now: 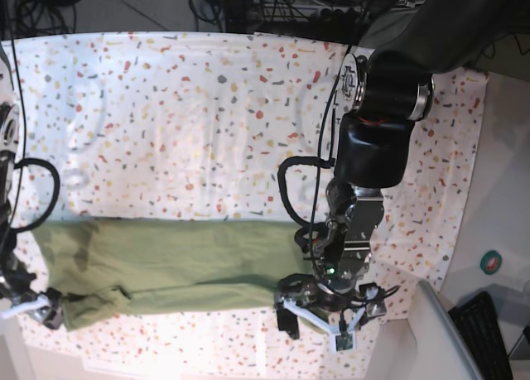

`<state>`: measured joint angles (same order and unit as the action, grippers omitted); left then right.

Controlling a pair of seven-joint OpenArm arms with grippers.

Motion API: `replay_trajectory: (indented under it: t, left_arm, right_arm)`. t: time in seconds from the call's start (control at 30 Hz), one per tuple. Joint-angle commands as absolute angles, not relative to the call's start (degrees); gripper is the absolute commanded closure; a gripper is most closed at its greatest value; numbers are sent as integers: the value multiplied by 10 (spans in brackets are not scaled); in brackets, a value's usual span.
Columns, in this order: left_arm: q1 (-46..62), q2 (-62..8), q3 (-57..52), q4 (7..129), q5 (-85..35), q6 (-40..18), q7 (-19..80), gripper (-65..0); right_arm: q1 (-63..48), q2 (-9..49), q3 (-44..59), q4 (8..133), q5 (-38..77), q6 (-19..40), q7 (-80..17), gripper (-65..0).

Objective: Layout the t-shirt on the table in an organized manner, then fold the t-shirt properly
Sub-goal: 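Grasp the shirt edge with both grippers and fold it over lengthwise, then release the shirt and reposition both grippers at the folded ends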

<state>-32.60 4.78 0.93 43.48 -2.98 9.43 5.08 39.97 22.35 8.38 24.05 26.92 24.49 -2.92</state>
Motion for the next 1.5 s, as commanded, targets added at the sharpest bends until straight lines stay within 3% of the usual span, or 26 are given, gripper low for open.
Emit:
replay_trajectory:
  t: [0.0, 0.2, 0.33, 0.37, 0.4, 0.47, 0.6, 0.77, 0.87, 1.0, 1.13, 1.27, 1.47]
  left_arm:
    - [-326, 51, 9, 454, -26, 95, 37, -650]
    - [-200, 52, -44, 531, -95, 94, 37, -650]
    - [-187, 47, -14, 498, -160, 93, 35, -650]
    - [-192, 37, 8, 487, -161, 93, 33, -620]
    - [-201, 32, 32, 480, -165, 93, 33, -553]
    - [-213, 25, 68, 470, -166, 93, 33, -390]
    - [-255, 24, 80, 398, -164, 93, 32, -12]
    - [-306, 13, 86, 289, -162, 93, -23, 0]
    - [-321, 7, 87, 240, -161, 93, -58, 0]
    - [-336, -8, 87, 189, -161, 93, -58, 0]
    - [-325, -34, 88, 158, -161, 94, -28, 0]
    - [-250, -79, 85, 196, -162, 94, -16, 0]
    - [-118, -120, 82, 360, -166, 94, -9, 0]
  right_arm:
    - [403, 240, 100, 261, 276, 247, -17, -405]
    - [312, 237, 159, 284, 274, 146, -40, -383]
    - [293, 219, 157, 283, 274, 146, -1, -377]
    - [289, 215, 156, 283, 273, 146, 10, -375]
    - [288, 213, 155, 283, 273, 146, 16, -371]
    - [288, 211, 155, 282, 273, 146, 16, -303]
    - [290, 211, 155, 264, 273, 146, 19, 0]
    - [320, 211, 153, 191, 270, 146, 20, 0]
    - [328, 201, 91, 182, 227, 146, 22, 0]
    - [336, 187, 7, 177, 187, 142, 68, 0]
    - [338, 184, 0, 175, 186, 128, 70, 0]
    - [338, 187, -1, 149, 185, 98, 66, 0]
    - [333, 186, -2, 149, 185, 100, 46, 0]
